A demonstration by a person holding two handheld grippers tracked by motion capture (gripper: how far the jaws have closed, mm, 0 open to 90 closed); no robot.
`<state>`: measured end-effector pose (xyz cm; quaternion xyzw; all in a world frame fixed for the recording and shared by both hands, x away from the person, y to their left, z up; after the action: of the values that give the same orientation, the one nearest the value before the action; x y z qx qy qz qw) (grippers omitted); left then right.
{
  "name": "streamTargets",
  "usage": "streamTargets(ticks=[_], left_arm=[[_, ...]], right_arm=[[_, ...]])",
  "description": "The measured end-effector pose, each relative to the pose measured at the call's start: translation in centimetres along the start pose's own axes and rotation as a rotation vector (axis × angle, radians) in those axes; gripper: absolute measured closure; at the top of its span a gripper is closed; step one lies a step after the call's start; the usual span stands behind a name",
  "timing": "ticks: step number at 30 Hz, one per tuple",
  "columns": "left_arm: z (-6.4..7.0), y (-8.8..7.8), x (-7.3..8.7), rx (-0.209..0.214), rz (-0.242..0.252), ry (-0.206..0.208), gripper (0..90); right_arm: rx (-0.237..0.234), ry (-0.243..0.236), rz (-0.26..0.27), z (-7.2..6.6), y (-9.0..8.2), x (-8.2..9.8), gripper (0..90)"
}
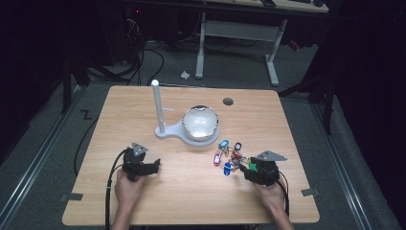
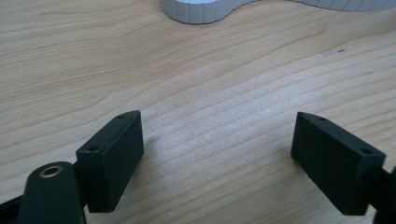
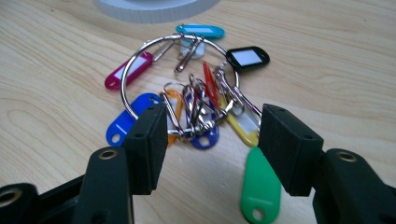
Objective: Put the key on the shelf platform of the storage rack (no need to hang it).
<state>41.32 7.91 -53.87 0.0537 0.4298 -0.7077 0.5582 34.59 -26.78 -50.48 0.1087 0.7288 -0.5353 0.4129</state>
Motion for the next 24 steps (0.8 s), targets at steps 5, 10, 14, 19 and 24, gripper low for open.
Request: streamTargets(ticks=[5,10,14,19,24], left_arm=[[0.0,0.0,0.0,0.000,0.000,0.000,17.4],[0.0,0.0,0.0,-0.001,0.000,-0.001,17.4],[0.0,0.0,0.0,-0.001,0.000,-0.003,17.4],[0.0,0.0,0.0,-0.001,0.000,-0.001,17.4],[0.0,0.0,0.0,-0.001,0.000,-0.002,17.4]], right_arm=[[-0.017,-0.008,-0.006,-0.4,0.9,-0.8,42.2],[-0.016,-0.009,-0.029,-0.6,2.0,-1.2,41.1],[-0.020,-0.007,-0.039,-0.5,2.6,-1.2,40.8],[-0.019,-0.027,-0.048,-0.6,3.0,-1.2,40.9],[-0.023,-0.040,-0.050,-0.8,3.4,-1.4,42.3]])
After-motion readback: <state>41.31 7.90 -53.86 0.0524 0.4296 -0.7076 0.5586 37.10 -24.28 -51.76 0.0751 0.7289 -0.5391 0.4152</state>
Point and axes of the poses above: each handheld gripper's, and its own axes: y roughly forward along the jaws, x roughly out of its underside, z roughly to its right, the point moved 2 cm from there along y, roughly forward along the jaws, and after that the axes turned 5 degrees about -x, right-handed, at the moved point
